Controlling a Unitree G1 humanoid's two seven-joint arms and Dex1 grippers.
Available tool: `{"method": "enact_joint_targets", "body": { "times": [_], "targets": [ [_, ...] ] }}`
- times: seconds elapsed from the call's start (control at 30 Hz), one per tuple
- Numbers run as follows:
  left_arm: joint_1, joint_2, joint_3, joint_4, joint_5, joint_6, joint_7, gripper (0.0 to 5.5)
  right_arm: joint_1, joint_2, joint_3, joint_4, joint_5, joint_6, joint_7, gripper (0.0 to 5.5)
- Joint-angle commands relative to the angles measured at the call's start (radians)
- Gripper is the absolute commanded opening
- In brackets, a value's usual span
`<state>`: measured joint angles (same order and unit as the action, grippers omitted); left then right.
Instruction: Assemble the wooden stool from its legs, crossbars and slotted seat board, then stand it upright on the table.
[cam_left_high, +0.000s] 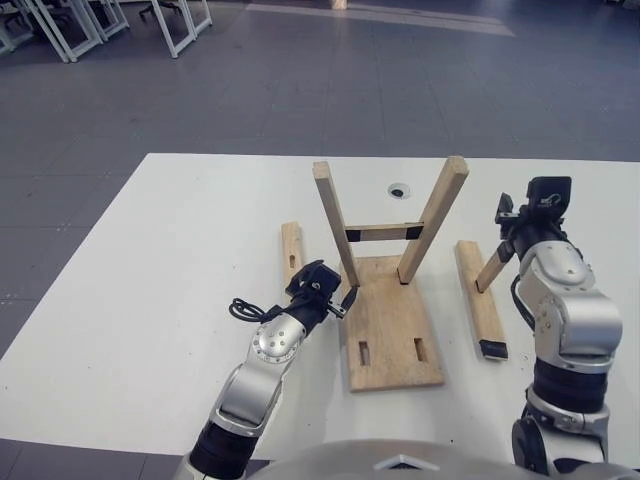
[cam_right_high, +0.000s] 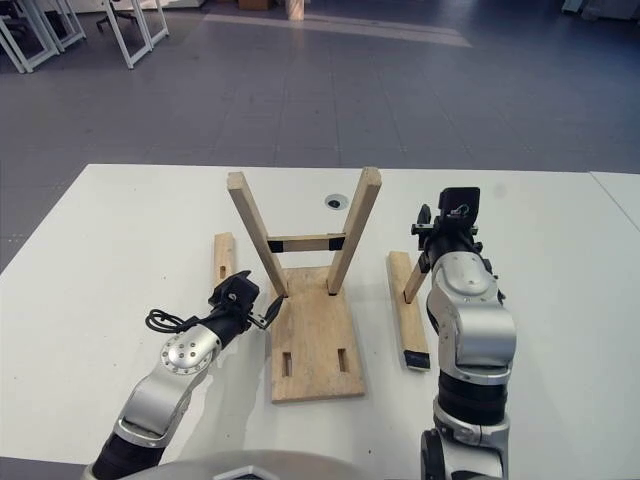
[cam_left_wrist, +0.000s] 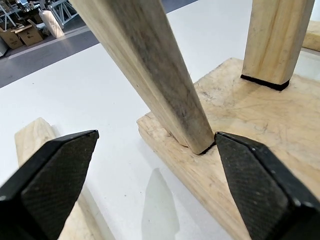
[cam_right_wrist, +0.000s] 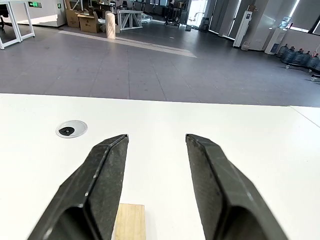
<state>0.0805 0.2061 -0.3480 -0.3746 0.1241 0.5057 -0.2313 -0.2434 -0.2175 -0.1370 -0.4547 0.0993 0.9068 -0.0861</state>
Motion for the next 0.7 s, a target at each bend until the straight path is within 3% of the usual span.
{"method": "enact_joint_targets", "body": {
  "times": [0.03, 0.13, 0.27, 0.37, 0.43, 0.53, 0.7],
  "targets": [
    [-0.018, -0.005, 0.006, 0.026, 0.009, -0.008, 0.005, 4.3, 0.024, 0.027, -0.008, 0.048, 0.0, 0.025, 0.004, 2.11],
    [-0.019, -0.013, 0.005, 0.032, 0.011, -0.01, 0.012, 4.3, -0.057, 0.028, -0.058, 0.017, 0.019, 0.01, 0.001, 2.11],
    [-0.009, -0.024, 0.0, 0.033, 0.012, -0.014, 0.021, 4.3, -0.316, -0.032, -0.155, -0.08, 0.067, -0.013, 0.007, 2.11],
    [0.002, -0.031, -0.003, 0.033, 0.012, -0.019, 0.029, 4.3, -0.354, -0.081, -0.212, -0.209, 0.1, 0.076, 0.03, 2.68],
    [0.017, -0.038, -0.003, 0.03, 0.013, -0.023, 0.043, 4.3, -0.196, -0.09, -0.228, -0.337, 0.143, 0.129, 0.087, 3.12],
    [-0.015, -0.011, 0.018, 0.072, 0.02, -0.053, 0.03, 4.3, 0.251, -0.114, -0.242, -0.534, 0.238, 0.063, 0.298, 3.6],
    [-0.097, 0.042, 0.096, 0.147, 0.009, -0.098, 0.008, 4.3, 0.647, -0.138, -0.244, -0.516, 0.207, -0.167, 0.475, 4.66]
  ]
}}
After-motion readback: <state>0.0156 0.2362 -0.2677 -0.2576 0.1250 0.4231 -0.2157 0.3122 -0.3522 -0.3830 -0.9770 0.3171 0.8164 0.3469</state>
